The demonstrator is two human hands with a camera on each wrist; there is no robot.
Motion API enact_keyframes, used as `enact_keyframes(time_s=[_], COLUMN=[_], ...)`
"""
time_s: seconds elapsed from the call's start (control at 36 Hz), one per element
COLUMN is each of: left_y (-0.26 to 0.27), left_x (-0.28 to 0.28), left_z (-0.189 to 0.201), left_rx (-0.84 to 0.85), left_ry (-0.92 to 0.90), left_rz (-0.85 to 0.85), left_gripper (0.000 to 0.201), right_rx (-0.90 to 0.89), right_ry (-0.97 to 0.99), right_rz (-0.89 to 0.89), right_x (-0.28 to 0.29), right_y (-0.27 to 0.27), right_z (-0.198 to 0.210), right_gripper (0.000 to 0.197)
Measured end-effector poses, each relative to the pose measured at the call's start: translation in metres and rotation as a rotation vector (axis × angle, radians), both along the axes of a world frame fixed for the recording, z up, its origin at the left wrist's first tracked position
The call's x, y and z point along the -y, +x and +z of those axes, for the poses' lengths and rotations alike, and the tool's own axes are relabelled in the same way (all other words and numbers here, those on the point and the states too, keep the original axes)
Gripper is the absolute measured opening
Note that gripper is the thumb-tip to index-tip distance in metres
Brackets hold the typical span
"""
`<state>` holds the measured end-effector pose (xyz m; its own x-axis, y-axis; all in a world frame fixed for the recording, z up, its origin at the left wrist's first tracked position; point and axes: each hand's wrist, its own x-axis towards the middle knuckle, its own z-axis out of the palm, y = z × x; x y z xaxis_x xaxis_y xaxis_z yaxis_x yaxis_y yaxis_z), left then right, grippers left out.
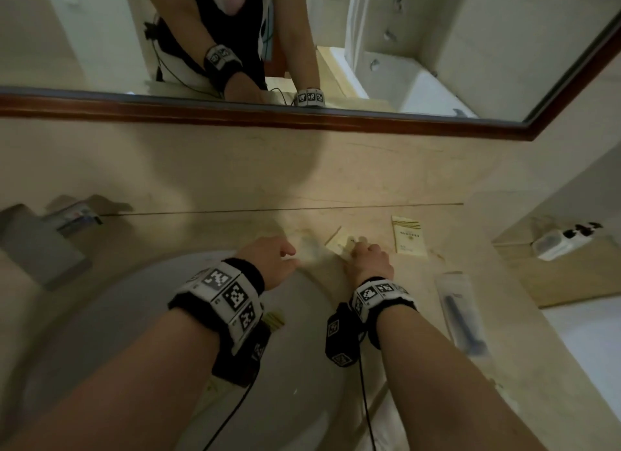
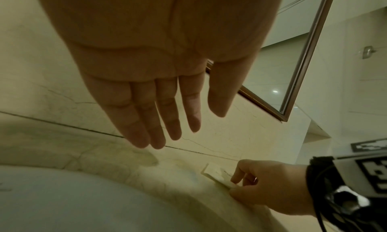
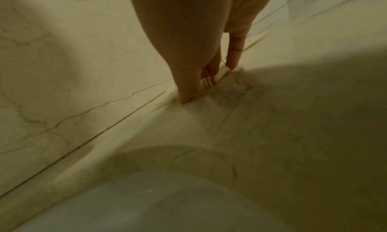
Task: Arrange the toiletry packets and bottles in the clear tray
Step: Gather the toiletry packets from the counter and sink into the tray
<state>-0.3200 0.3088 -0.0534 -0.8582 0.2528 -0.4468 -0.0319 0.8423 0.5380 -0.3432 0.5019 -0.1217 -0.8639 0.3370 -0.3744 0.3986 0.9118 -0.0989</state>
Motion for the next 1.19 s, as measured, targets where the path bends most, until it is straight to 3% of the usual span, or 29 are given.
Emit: enact_keyframes(time_s=[0.17,0.53,0.69,0.86,0.97,1.06,1.19], left_y=[0.006,0.020,0.023,0.027,0.033,0.043,0.064], left_x=[0.003,0.015,0.016,0.019,0.030,0.042,0.071], left_z=[0.005,0.011,0.014,0.027,0.038,0.044,0.046], left_rx=[-0.003,-0.004,-0.011,-0.089,-0.159,-0.193,-0.191], left_ry=[-0.013,-0.027,0.000,0.058,0.036,0.058,0.080], left_rz=[0.016,0.049,0.086,0.178,0.178,0.176,0.199], left_gripper=[0.039,0.039,0.045,0.062,0.066,0.056,0.031], right_rx=[0.139,0.187,0.141,0.083,0.042,0.036,0.002], right_ry=[0.004,0.107,-0.037,-0.242,-0.350,-0.402,-0.473], right_rz=[0.045,0.102,0.091,0.319,0.433,0.493,0.536], right_x=[0.001,0.010,0.017,0.038,0.054,0.068,0.095], right_y=[-0.005,0.010,0.014,0.031,0.039,0.047,0.065], right_z=[0.013,0.012,0.030,0.071,0.087,0.097,0.108], right_gripper=[0.044,0.043,0.038,0.033,0.013,0.003,0.007])
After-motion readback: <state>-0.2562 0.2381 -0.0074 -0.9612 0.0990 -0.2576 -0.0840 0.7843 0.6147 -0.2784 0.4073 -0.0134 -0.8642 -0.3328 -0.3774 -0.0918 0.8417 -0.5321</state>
